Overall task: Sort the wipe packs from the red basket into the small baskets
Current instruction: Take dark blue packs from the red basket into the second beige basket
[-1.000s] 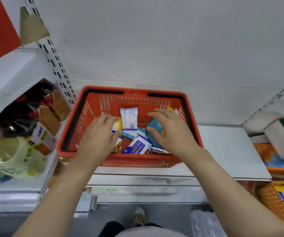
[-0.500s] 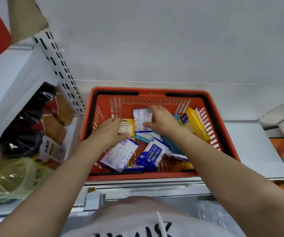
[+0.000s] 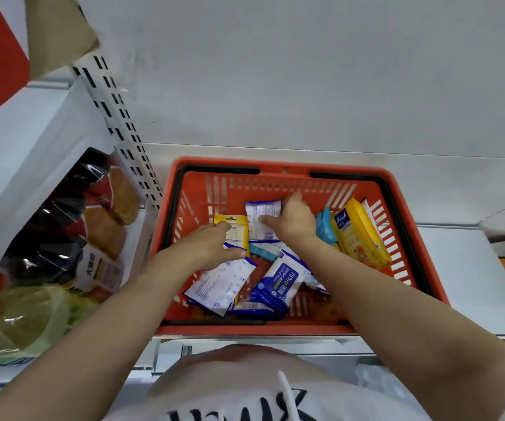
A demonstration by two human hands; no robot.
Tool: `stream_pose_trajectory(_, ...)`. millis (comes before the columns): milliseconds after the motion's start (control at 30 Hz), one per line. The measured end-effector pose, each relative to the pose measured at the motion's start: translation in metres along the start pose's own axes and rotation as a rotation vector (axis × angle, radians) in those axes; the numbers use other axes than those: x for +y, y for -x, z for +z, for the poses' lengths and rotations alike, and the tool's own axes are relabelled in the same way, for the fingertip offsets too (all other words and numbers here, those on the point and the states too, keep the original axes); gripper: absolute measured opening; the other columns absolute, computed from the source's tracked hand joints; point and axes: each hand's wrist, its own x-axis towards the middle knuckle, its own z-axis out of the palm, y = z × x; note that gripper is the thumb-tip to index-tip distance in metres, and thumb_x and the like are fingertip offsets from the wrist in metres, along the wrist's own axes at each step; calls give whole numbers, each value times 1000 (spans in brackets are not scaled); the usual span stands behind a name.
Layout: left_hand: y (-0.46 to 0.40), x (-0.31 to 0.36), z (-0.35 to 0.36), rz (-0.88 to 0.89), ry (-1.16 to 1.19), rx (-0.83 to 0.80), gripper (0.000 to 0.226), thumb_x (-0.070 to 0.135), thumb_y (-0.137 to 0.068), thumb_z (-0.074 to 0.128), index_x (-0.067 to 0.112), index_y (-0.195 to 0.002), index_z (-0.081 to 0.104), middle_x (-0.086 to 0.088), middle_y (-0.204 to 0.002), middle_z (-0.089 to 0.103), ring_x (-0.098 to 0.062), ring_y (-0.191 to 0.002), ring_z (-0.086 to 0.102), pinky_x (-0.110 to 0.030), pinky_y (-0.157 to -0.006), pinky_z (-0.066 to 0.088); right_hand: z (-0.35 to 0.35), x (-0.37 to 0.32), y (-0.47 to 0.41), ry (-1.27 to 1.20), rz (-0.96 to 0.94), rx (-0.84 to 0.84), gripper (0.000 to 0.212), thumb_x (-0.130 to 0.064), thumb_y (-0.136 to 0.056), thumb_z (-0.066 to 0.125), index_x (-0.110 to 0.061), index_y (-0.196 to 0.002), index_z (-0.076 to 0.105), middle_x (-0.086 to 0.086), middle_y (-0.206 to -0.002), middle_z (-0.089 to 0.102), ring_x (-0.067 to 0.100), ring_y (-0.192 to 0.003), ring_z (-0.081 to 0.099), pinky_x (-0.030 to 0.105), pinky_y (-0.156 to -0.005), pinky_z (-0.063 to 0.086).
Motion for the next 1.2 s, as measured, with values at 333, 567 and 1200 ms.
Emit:
stream_pose_trajectory(333,-1,-2,2,-59,-31,-4,85,64,-87,56,20,-152,25,-8,-151,40,-26,-133,44,-30,-89,40,15,12,-11,-61,23,-301,27,-40,-75,82,-19,-85,70,-1,-84,70,14,-75,64,26,-59,45)
stream_pose_trajectory(567,2,7,15,-127,-233,-108,84,55,-80,71,14,-143,34,-9,-141,43,-25,-118,50,-34,-88,47,-31,11,-6,-472,144,-449,15,-20,-85,72,-10,-95,66,8,-89,75,16,-71,74,30,-58,61)
stream_pose_trajectory(1200,22,22,-5,-85,1227,197,15,22,-87,72,18,-101,71,0,-94,77,-15,-83,75,-35,-70,56,-77,23,40,-875,315,-654,34,-24,-79,70,-11,-111,64,11,-91,76,28,-81,75,43,-71,60)
